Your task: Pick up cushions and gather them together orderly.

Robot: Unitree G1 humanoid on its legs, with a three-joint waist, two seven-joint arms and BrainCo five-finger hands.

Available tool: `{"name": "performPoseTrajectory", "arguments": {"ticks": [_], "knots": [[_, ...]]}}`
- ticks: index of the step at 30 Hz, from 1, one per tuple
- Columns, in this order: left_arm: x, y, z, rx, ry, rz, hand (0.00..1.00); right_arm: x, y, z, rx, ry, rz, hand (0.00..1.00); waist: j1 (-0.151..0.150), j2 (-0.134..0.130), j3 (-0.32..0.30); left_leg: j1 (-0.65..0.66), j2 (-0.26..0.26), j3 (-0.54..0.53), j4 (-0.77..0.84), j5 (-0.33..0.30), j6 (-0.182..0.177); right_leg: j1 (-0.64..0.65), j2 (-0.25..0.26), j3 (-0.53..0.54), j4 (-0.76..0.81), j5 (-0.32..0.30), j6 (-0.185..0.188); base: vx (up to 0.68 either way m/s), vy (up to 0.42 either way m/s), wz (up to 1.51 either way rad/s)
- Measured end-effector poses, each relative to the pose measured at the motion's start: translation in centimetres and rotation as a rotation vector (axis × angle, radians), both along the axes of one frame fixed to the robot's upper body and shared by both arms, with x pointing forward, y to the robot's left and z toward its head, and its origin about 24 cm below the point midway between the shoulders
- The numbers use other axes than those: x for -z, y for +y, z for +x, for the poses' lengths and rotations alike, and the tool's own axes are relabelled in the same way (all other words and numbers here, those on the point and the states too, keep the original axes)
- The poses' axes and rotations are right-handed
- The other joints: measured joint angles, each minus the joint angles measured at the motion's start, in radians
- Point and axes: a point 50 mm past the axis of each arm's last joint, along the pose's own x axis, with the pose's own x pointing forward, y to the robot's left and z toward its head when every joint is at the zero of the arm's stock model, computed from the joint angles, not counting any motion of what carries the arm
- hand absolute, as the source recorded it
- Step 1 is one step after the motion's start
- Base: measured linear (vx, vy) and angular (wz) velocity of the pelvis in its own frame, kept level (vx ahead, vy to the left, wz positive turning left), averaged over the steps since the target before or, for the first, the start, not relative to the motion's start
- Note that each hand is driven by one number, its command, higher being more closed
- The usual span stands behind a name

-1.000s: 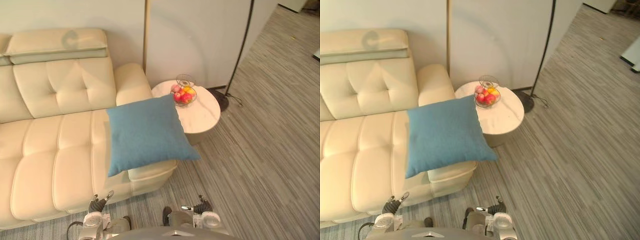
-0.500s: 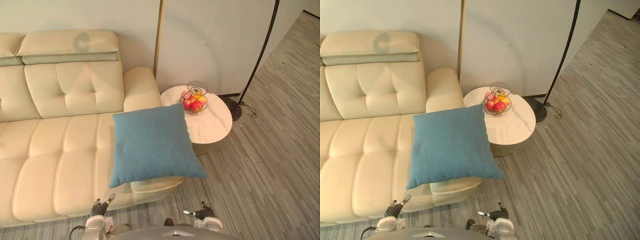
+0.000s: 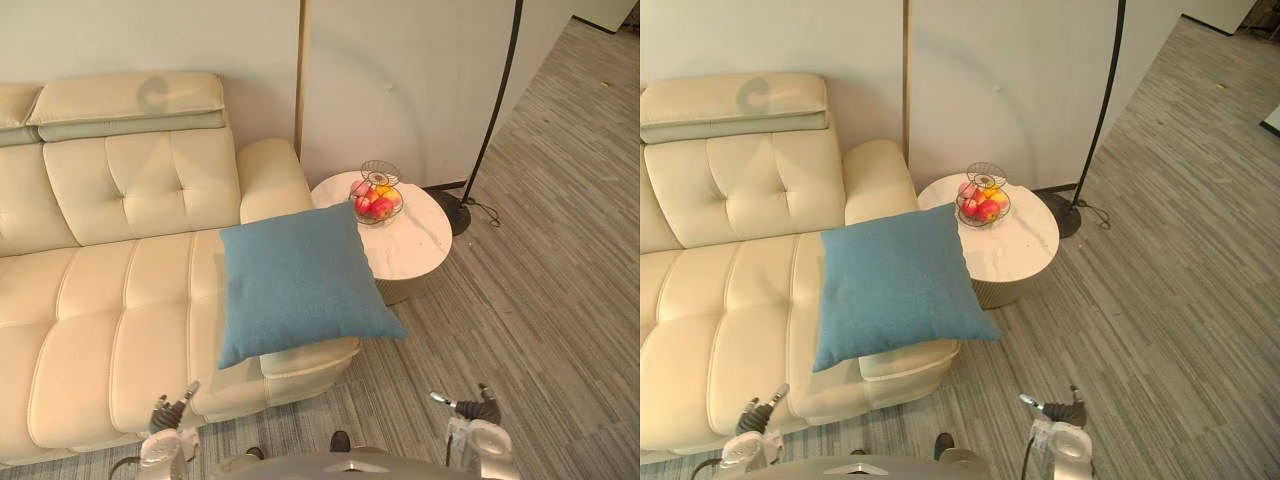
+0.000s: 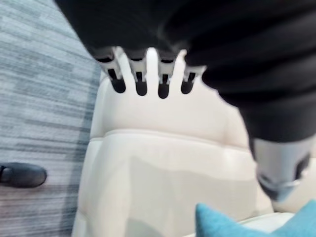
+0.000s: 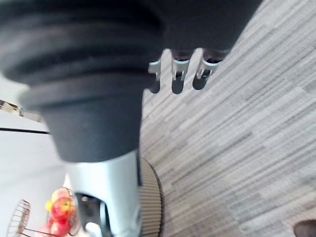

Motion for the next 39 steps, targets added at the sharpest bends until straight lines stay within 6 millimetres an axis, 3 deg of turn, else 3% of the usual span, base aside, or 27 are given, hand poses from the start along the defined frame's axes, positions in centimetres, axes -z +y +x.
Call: {"name": "performPoseTrajectory", "arguments": {"ticks": [3,9,15,18,22,29,33,39], "knots": [[-1.0,1.3,0.7,-0.024,-0.051,0.027,0.0,-1.1,-0.9,0.9,-0.004,-0.039,-0.033,0.0,-0.006,0.008,-0.011,-0.002,-0.001,0.002,-0.01,0.005,-0.002,0.0,0.001,0.001,-0.015,0.008,0.003,-0.06,-0.011,-0.03],[-1.8,1.8,1.6,-0.015,-0.096,0.053,0.0,-2.5,-1.5,2.6,-0.018,-0.11,-0.056,0.0,-0.01,0.016,-0.029,-0.014,0.0,0.0,-0.012,0.009,-0.003,-0.006,0.005,0.002,-0.033,0.026,0.004,-0.01,-0.002,0.0],[-3.3,2.1,3.3,-0.024,-0.196,0.061,0.0,-6.1,-0.8,6.5,-0.112,-0.265,-0.116,0.0,-0.013,0.015,-0.028,-0.017,0.001,-0.001,-0.009,0.014,0.005,-0.011,0.01,0.004,-0.04,0.033,0.004,0.0,0.0,0.0],[-4.3,1.7,5.1,0.009,-0.253,0.068,0.0,-7.9,0.0,8.6,-0.176,-0.343,-0.144,0.0,-0.011,0.015,-0.026,-0.029,0.0,-0.003,-0.005,0.014,0.005,-0.021,0.01,0.002,-0.041,0.034,0.004,-0.01,-0.003,0.0],[-5.6,0.3,8.3,0.1,-0.333,0.068,0.0,-10.7,2.2,12.1,-0.273,-0.466,-0.154,0.0,-0.009,0.011,0.003,-0.088,-0.001,-0.005,0.021,0.016,0.007,-0.066,0.009,0.003,-0.041,0.049,0.001,-0.06,-0.014,0.0],[-7.2,-2.4,11.8,0.226,-0.41,0.055,0.0,-13.4,5.1,15.4,-0.394,-0.564,-0.159,0.0,-0.002,0.008,0.056,-0.147,0.0,-0.007,0.025,0.028,0.007,-0.12,0.006,0.003,-0.042,0.067,-0.004,-0.03,-0.002,0.0],[-9.6,-4.5,15.3,0.289,-0.507,0.06,0.0,-17.0,6.6,18.1,-0.454,-0.679,-0.171,0.0,0.003,0.006,0.117,-0.22,-0.004,-0.006,0.041,0.047,0.009,-0.186,-0.002,0.002,-0.043,0.092,-0.009,-0.07,0.01,0.04],[-12.3,-6.3,18.9,0.354,-0.581,0.081,0.0,-19.5,8.2,20.8,-0.51,-0.725,-0.173,0.0,0.004,0.009,0.188,-0.322,-0.006,-0.008,0.106,0.046,0.011,-0.258,-0.009,0.003,-0.034,0.12,-0.015,-0.07,0.006,0.03]]}}
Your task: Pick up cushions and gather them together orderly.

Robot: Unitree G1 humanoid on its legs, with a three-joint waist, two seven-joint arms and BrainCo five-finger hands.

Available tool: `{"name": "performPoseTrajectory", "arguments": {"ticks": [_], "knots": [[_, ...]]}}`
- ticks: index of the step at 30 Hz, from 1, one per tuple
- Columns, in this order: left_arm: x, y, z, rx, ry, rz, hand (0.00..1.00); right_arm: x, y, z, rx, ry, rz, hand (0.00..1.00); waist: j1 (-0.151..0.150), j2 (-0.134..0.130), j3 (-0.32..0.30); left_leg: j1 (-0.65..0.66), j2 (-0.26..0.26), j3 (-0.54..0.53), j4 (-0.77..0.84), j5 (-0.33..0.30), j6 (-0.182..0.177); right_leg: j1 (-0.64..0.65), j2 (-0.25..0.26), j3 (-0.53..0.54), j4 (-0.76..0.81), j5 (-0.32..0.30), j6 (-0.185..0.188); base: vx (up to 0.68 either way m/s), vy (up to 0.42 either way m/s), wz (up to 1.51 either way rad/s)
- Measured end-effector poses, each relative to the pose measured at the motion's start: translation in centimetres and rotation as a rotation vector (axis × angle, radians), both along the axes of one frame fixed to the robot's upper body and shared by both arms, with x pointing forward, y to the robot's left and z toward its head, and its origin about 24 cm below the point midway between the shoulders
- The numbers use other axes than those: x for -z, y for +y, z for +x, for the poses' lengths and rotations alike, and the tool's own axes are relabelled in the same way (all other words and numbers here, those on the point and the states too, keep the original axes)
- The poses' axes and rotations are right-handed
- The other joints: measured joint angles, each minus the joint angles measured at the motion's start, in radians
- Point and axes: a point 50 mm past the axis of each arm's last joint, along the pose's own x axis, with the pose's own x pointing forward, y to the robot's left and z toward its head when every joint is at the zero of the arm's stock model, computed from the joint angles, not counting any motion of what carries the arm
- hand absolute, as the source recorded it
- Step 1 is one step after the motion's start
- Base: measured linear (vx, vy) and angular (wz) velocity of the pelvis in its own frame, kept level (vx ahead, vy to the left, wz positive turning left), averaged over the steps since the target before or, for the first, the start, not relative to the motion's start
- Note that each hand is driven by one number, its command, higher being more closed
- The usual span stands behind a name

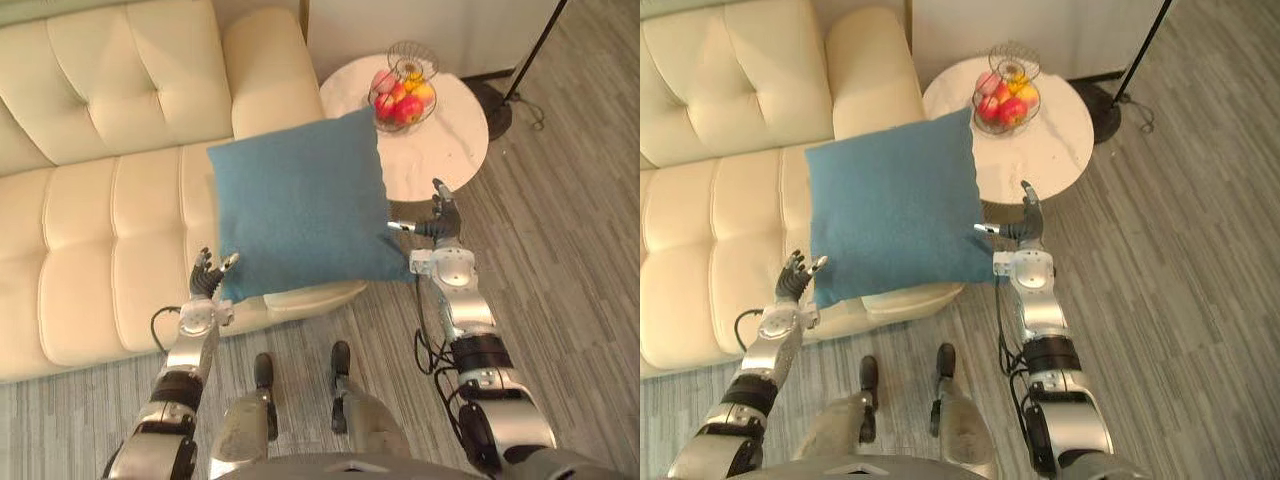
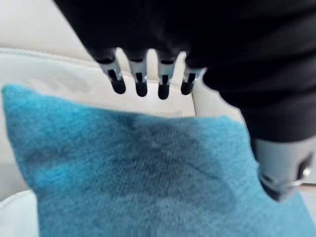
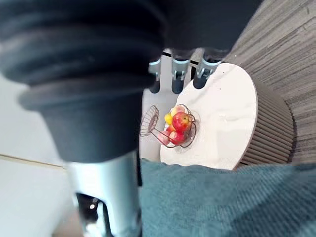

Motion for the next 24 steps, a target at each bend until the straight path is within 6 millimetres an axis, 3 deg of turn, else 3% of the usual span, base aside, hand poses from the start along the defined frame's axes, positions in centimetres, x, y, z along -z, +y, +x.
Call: {"name": "performPoseTrajectory", "arguments": {"ticks": [6,10,11,12,24], "knots": [[-2.2,-0.7,2.1,0.005,-0.06,0.024,0.0,-1.2,1.1,1.6,-0.018,0.0,-0.006,0.0,0.003,0.009,0.07,-0.048,0.004,-0.002,0.03,0.007,0.002,-0.039,0.001,-0.002,0.016,0.014,-0.008,-0.08,-0.019,0.03],[-3.8,-1.1,3.7,0.04,-0.092,0.069,0.0,-3.6,2.0,2.9,-0.047,-0.039,-0.054,0.0,0.004,0.014,0.088,-0.1,0.004,-0.001,0.039,0.023,0.003,-0.1,0.001,0.0,0.043,0.019,-0.011,-0.07,-0.025,0.0],[-4.2,-1.1,3.9,0.043,-0.102,0.071,0.0,-3.9,2.0,3.0,-0.046,-0.048,-0.056,1.0,0.004,0.015,0.095,-0.101,0.005,-0.001,0.039,0.027,0.001,-0.101,0.001,-0.001,0.043,0.02,-0.012,-0.04,-0.021,0.03],[-4.6,-1.2,4.2,0.046,-0.114,0.074,1.0,-4.3,2.1,3.1,-0.044,-0.059,-0.059,1.0,0.006,0.015,0.104,-0.101,0.006,-0.001,0.038,0.029,0.001,-0.101,0.001,-0.001,0.043,0.021,-0.013,-0.03,-0.026,0.02],[-7.4,-2.5,6.0,0.095,-0.184,0.133,1.0,-5.3,5.0,4.2,-0.134,-0.056,-0.225,1.0,0.016,0.025,0.14,-0.137,0.009,-0.002,0.016,0.058,-0.005,-0.154,0.003,-0.005,0.063,0.028,-0.02,0.0,-0.005,0.01]]}}
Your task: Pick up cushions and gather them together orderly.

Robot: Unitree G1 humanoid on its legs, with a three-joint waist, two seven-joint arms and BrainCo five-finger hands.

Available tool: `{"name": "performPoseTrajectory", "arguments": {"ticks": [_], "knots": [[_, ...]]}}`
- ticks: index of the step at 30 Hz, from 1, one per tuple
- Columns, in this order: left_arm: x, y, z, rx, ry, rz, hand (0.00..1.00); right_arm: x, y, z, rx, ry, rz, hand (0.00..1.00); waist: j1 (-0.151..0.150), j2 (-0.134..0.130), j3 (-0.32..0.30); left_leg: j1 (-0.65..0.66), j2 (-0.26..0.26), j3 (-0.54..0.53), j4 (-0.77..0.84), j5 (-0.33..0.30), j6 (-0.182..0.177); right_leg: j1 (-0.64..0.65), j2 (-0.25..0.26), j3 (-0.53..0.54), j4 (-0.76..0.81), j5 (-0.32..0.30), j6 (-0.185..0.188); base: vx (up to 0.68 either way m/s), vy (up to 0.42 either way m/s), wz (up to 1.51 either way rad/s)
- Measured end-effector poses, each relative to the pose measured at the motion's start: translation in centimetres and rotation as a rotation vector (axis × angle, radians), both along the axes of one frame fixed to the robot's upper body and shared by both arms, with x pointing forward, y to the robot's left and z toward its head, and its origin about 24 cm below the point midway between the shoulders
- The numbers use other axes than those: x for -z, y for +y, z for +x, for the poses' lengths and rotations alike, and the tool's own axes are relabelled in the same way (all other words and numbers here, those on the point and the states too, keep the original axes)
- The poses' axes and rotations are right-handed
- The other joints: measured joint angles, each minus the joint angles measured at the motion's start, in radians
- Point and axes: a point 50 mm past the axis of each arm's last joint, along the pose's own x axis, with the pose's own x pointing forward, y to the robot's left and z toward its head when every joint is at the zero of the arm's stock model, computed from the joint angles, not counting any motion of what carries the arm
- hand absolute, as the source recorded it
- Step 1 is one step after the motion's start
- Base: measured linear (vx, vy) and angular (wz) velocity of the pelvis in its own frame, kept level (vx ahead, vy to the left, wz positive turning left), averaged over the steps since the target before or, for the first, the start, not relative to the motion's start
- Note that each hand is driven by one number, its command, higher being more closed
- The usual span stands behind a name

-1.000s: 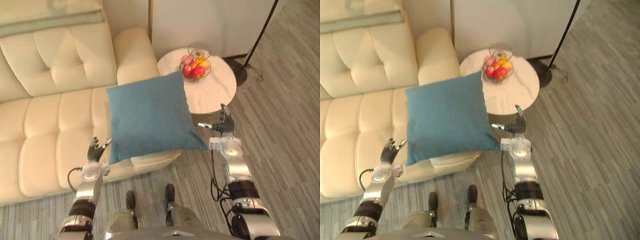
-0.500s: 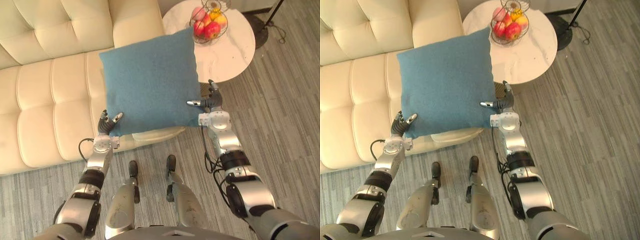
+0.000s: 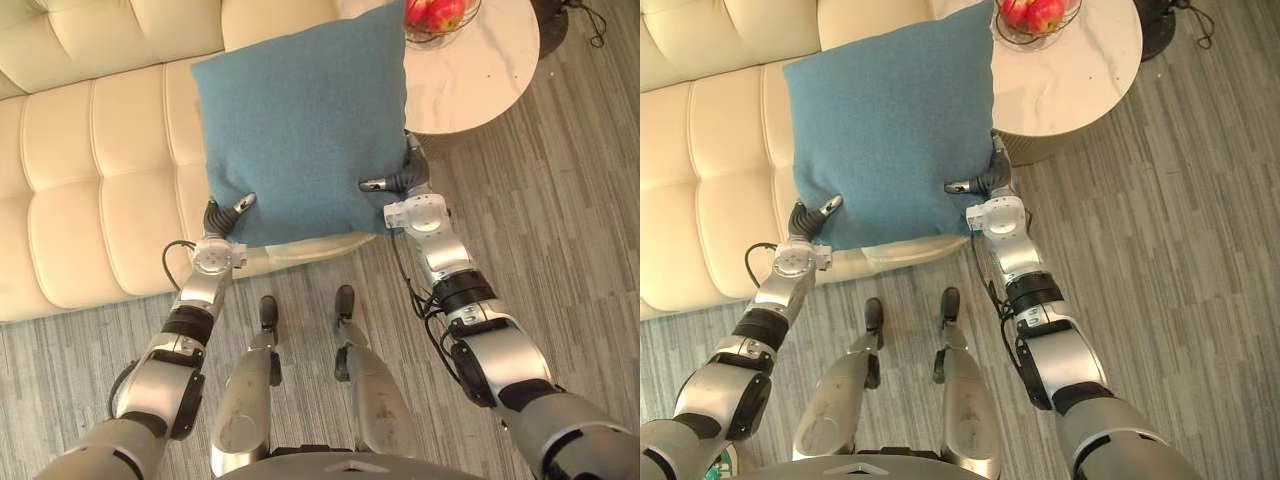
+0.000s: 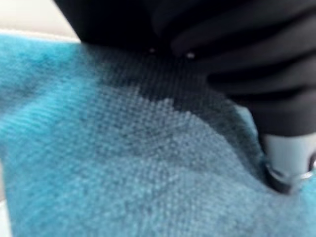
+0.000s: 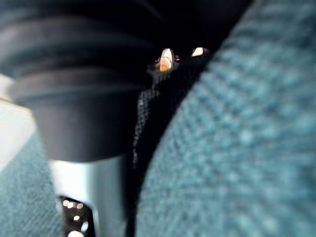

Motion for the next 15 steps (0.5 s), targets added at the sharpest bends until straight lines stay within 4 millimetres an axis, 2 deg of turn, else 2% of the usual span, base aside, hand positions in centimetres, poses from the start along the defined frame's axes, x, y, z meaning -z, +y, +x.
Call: {"name": "performPoseTrajectory", "arguments": {"ticks": [8,15], "knots": [[-1.8,0.4,0.7,-0.006,-0.054,0.049,1.0,-0.8,0.6,0.1,-0.03,-0.036,-0.195,1.0,0.005,0.0,0.0,0.009,0.006,0.002,-0.038,0.022,-0.01,-0.01,0.003,-0.005,0.002,0.001,-0.001,0.01,-0.007,0.0],[-2.7,0.2,0.7,0.003,-0.098,0.041,1.0,0.7,0.3,-0.3,-0.032,0.002,-0.21,1.0,0.01,0.0,0.0,0.073,0.007,-0.002,-0.071,0.032,-0.015,0.053,0.007,-0.011,-0.026,0.001,-0.002,0.04,-0.016,0.02]]}}
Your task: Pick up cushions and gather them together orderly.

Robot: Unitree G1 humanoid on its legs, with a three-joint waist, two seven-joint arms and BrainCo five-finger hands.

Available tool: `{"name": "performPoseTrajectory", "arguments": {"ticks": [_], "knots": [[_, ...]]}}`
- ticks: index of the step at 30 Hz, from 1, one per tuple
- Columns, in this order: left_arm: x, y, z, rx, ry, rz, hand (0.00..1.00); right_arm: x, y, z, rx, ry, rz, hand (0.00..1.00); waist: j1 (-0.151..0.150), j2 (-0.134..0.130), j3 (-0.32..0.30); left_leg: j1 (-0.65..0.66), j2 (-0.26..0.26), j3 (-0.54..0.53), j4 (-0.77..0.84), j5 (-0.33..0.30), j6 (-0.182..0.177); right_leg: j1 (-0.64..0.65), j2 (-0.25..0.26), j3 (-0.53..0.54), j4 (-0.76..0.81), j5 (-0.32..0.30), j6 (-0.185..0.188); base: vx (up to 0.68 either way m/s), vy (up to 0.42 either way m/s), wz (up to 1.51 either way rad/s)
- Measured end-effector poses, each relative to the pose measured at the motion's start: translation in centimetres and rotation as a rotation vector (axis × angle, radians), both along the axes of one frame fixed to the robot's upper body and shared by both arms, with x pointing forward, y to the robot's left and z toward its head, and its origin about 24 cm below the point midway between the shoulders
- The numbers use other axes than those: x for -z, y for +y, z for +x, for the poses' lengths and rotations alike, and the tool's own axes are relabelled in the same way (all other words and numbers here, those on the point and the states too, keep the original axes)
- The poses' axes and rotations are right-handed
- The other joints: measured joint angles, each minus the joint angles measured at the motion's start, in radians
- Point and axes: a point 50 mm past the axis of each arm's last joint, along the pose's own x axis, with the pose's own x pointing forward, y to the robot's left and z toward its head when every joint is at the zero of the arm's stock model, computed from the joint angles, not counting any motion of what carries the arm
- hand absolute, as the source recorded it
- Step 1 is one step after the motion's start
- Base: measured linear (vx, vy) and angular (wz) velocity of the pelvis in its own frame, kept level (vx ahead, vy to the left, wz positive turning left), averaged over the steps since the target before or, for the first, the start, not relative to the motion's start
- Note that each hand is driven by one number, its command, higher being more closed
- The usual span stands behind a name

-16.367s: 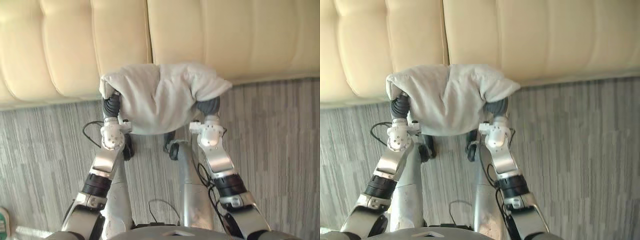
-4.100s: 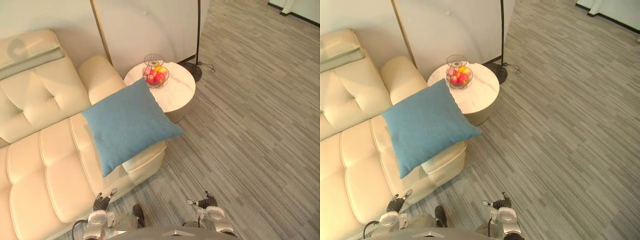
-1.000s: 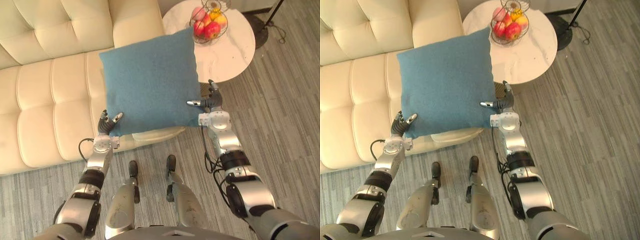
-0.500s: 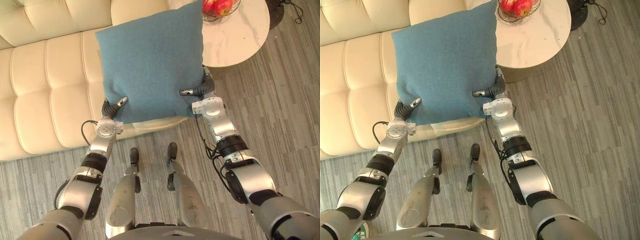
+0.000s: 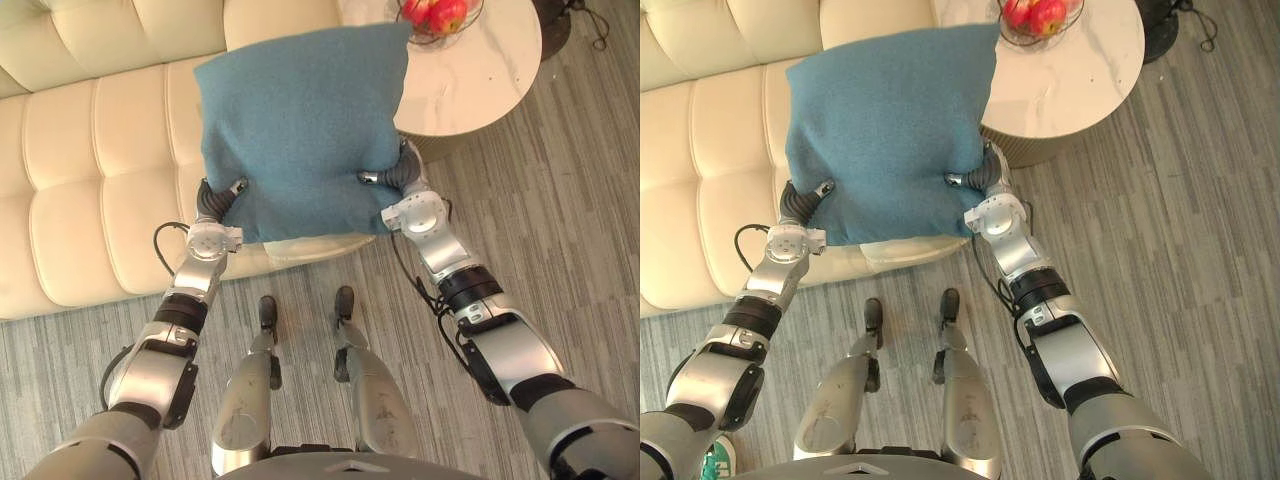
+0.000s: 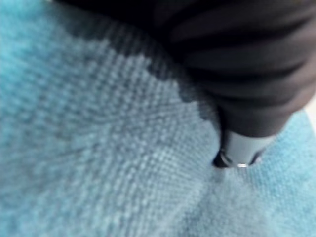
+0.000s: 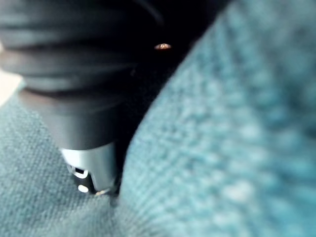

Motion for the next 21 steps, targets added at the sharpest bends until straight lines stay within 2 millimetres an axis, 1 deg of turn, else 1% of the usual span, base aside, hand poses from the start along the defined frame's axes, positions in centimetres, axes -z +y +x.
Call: {"name": "performPoseTrajectory", "arguments": {"ticks": [3,4,8,9,12,13,15,16,18,20,21], "knots": [[0.0,-0.1,-0.7,0.01,-0.025,-0.012,1.0,1.7,0.0,-0.9,-0.005,0.032,0.018,1.0,-0.001,0.0,-0.001,0.026,0.0,-0.009,-0.016,0.0,0.0,0.028,0.002,-0.011,-0.013,-0.002,-0.001,0.05,-0.007,0.07],[0.2,-0.1,-0.8,0.01,-0.023,-0.012,1.0,1.9,0.0,-1.1,-0.009,0.035,0.023,1.0,-0.004,0.0,-0.001,0.028,0.0,-0.012,-0.016,0.0,0.0,0.033,0.002,-0.013,-0.017,-0.002,-0.001,0.06,-0.005,0.1],[2.2,0.0,-2.7,0.01,0.005,-0.039,1.0,4.3,0.6,-3.1,-0.017,0.065,0.133,1.0,-0.008,0.002,-0.005,0.084,0.002,-0.025,-0.033,-0.003,-0.004,0.094,0.008,-0.023,-0.031,-0.015,-0.002,0.08,-0.001,0.07],[3.1,-0.2,-3.6,0.013,0.02,-0.057,1.0,5.3,0.6,-4.0,-0.014,0.084,0.164,1.0,-0.01,0.005,-0.015,0.106,0.002,-0.03,-0.041,-0.005,-0.006,0.115,0.008,-0.031,-0.031,-0.023,-0.002,0.08,0.012,0.11],[4.4,-0.6,-5.2,0.02,0.042,-0.091,1.0,6.8,0.7,-5.5,-0.006,0.114,0.22,1.0,-0.018,0.012,-0.042,0.136,0.002,-0.046,-0.057,-0.005,-0.006,0.153,0.01,-0.047,-0.047,-0.03,0.001,0.09,0.012,0.17],[4.9,-0.6,-6.1,0.021,0.049,-0.107,1.0,7.4,0.7,-6.1,-0.013,0.131,0.243,1.0,-0.02,0.013,-0.055,0.158,0.003,-0.048,-0.068,-0.005,-0.006,0.178,0.012,-0.05,-0.06,-0.031,0.002,0.08,0.011,0.12],[6.0,-1.0,-7.7,0.04,0.073,-0.141,1.0,8.9,0.5,-7.7,-0.012,0.172,0.28,1.0,-0.018,0.016,-0.106,0.175,0.003,-0.053,-0.071,-0.011,-0.008,0.209,0.013,-0.059,-0.083,-0.031,0.002,0.08,0.009,0.1],[6.4,-1.0,-8.5,0.049,0.082,-0.152,1.0,9.4,0.4,-8.3,-0.015,0.19,0.289,1.0,-0.018,0.018,-0.122,0.195,0.003,-0.054,-0.077,-0.013,-0.008,0.232,0.014,-0.061,-0.093,-0.032,0.003,0.07,0.01,0.07],[6.9,-1.1,-9.5,0.05,0.091,-0.168,1.0,9.9,0.3,-9.3,-0.017,0.203,0.307,1.0,-0.018,0.025,-0.152,0.213,0.004,-0.057,-0.085,-0.017,-0.008,0.248,0.015,-0.065,-0.093,-0.039,0.006,0.05,0.014,0.05],[7.3,-1.1,-10.6,0.059,0.1,-0.185,1.0,10.3,0.0,-10.5,-0.013,0.211,0.337,1.0,-0.016,0.034,-0.198,0.216,0.005,-0.064,-0.084,-0.019,-0.008,0.254,0.016,-0.069,-0.093,-0.043,0.006,0.03,0.024,0.07],[7.2,-1.1,-10.9,0.062,0.095,-0.19,1.0,10.2,-0.1,-10.8,-0.016,0.207,0.34,1.0,-0.016,0.037,-0.203,0.221,0.005,-0.068,-0.084,-0.019,-0.008,0.26,0.016,-0.071,-0.093,-0.043,0.005,0.01,0.019,0.07]]}}
